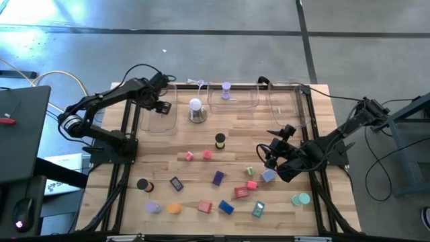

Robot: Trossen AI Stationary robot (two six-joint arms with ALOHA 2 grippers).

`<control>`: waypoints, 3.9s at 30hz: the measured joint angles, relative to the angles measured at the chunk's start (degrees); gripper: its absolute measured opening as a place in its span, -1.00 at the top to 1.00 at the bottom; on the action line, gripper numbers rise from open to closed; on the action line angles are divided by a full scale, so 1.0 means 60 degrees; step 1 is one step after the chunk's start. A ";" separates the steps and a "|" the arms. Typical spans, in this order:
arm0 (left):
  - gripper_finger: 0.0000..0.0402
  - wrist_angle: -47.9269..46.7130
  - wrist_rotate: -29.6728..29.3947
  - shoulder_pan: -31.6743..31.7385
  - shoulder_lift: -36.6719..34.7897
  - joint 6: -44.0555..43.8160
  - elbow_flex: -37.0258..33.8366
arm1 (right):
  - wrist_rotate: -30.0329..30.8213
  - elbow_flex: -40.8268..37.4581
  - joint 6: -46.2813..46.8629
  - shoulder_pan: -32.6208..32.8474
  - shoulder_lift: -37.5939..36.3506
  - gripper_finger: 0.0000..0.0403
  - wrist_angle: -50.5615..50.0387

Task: Pick & Place Office items
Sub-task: Put the white charger adapter into the left transparent bin, then put the green hourglass into the middle transparent bin

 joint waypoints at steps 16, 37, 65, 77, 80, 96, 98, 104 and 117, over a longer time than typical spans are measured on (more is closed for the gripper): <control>-0.50 -0.0507 0.1155 -0.0257 -0.0003 0.0554 0.0382 | 0.0076 0.0000 -0.0033 0.0000 0.0000 -0.47 0.0003; -0.50 -0.1131 0.1087 -0.4940 -0.1541 -0.0816 0.2146 | 0.0080 0.0000 -0.0015 0.0000 0.0000 -0.47 0.0125; -0.50 0.3723 0.0380 -0.7704 -0.1413 -0.0634 0.2127 | -0.0307 -0.0004 -0.0563 0.0000 0.0004 -0.47 0.0703; -0.50 0.4927 -0.1162 -0.7536 -0.1260 -0.0356 0.2138 | -0.0692 -0.0004 -0.0535 0.0000 0.0004 -0.47 0.0703; -0.50 0.4761 -0.1361 -0.7536 -0.0914 0.0320 0.2116 | -0.0736 -0.0004 -0.0503 0.0000 0.0004 -0.47 0.0705; -0.50 0.7301 0.0155 -0.7587 0.1550 0.0736 0.2120 | -0.0778 -0.0004 -0.0503 0.0000 0.0004 -0.47 0.0738; -0.50 0.7394 0.0660 -0.7587 0.1847 0.1298 0.2120 | -0.0780 -0.0004 -0.0503 0.0000 0.0004 -0.47 0.0743; -0.50 0.7553 0.1308 -0.7671 0.2555 0.2388 0.2116 | -0.0780 -0.0271 -0.0503 0.0000 0.0004 -0.47 0.0848; -0.50 0.7934 0.1285 -0.7839 0.2936 0.4175 0.2116 | -0.0764 -0.0364 -0.0606 0.0003 0.0004 -0.47 0.1067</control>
